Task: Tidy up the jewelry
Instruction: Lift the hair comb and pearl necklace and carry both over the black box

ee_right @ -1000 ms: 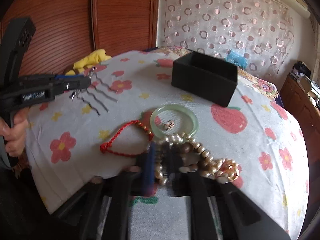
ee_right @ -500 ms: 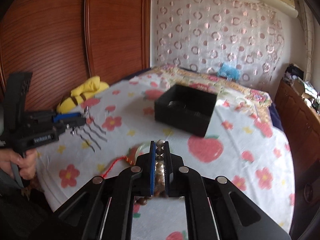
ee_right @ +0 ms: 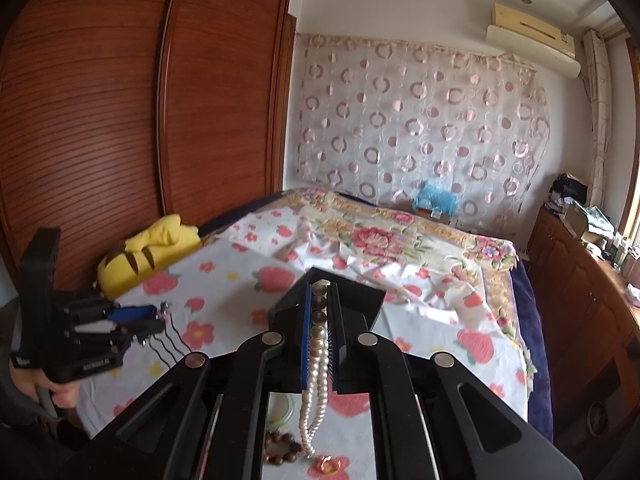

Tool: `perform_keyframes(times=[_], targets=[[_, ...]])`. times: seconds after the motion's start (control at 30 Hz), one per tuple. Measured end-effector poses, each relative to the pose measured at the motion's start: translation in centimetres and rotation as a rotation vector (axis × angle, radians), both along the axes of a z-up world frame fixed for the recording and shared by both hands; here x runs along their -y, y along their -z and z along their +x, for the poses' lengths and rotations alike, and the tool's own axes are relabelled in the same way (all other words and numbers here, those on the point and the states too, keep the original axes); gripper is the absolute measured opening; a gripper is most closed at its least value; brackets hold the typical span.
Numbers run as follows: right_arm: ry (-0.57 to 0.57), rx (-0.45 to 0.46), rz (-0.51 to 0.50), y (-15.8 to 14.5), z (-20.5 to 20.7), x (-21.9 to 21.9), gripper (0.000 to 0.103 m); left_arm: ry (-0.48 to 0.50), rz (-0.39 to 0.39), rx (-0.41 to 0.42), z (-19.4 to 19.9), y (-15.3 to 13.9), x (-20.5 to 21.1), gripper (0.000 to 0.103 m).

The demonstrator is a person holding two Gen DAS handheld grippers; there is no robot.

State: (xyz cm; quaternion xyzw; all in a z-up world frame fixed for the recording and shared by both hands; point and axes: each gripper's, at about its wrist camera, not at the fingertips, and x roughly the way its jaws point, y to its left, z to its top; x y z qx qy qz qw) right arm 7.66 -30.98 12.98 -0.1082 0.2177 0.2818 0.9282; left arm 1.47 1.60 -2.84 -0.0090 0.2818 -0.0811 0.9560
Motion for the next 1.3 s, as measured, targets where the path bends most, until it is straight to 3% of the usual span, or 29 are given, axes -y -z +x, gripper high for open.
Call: perform_keyframes(times=[0.53,1.0,1.3], targets=[[0.004,0.038,0.025,-4.1,5.1,-0.9,0.008,0.023,0.016,0.057,3.5,-2.3,1.2,0.019],[-0.020,0.059,0.067,-5.4,7.6,-1.0,0.008,0.055,0.035,0.026,7.7,-1.8,2.0,0.019],[-0.032,0.093,0.076,-6.5,11.4,-1.5,0.008,0.067,0.047,0.005,11.7,-1.9,2.6,0.019]])
